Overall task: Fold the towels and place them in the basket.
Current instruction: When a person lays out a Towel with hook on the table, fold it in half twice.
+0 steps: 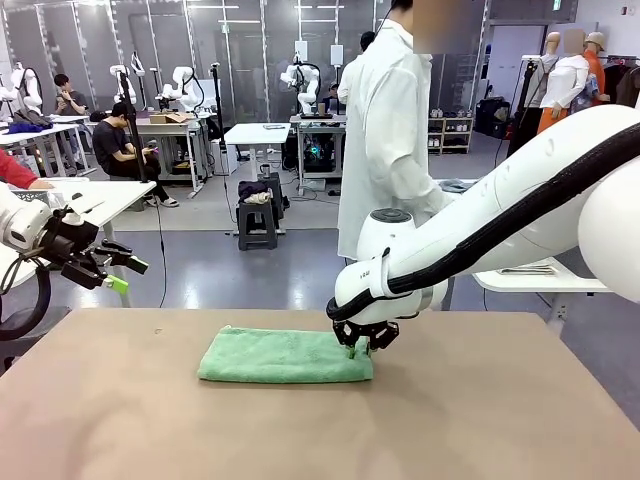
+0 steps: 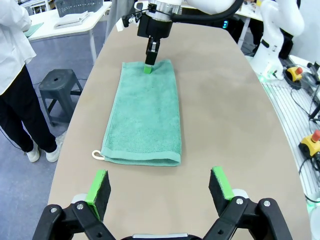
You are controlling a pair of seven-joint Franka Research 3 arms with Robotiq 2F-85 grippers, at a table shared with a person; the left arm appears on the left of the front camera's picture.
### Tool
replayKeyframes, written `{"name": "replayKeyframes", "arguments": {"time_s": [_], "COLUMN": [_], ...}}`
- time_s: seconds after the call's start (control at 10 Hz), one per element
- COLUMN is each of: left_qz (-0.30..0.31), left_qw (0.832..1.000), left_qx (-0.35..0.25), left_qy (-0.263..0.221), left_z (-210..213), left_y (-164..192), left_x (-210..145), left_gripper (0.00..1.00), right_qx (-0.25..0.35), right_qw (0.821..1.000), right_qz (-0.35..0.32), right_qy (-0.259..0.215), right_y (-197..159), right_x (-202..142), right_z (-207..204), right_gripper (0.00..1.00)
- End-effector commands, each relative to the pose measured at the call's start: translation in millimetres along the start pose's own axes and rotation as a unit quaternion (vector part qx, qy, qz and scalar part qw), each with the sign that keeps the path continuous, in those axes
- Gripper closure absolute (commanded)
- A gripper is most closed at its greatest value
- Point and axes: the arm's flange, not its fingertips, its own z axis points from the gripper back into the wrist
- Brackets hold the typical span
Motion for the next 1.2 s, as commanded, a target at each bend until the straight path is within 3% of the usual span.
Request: {"name": "replayKeyframes", "arguments": {"time_s": [0.0,0.1,0.2,0.5,1.1], "left_qz": [0.001,0.001,0.001,0.001,0.001], "left_qw": [1.000,1.000,1.000,1.000,1.000], "left_qx": [0.000,0.000,0.000,0.000,0.000], "left_qy": [0.000,0.000,0.000,0.000,0.000], "left_z": [-0.3,-0.3,-0.3,-0.3,-0.3], "left_y": [-0.1,-0.1,-0.1,-0.1,-0.1], "left_x": [0.6,0.6,0.6,0.6,0.6], "left_gripper": [0.00,0.00,0.00,0.00,0.00], "right_qx": [-0.030,-0.034,-0.036,-0.042,-0.057], "right_qw": [0.999,0.999,0.999,0.999,0.997], "right_qz": [-0.017,-0.018,-0.018,-0.011,0.029], "right_qy": [-0.006,-0.006,-0.006,-0.015,-0.031], "right_y": [11.0,10.7,10.2,2.9,-66.1], "right_x": [-0.1,-1.2,-1.8,-2.7,3.2], "right_z": [-8.6,-8.7,-9.0,-6.9,16.0], "right_gripper": [0.85,0.84,1.00,1.00,1.00]}}
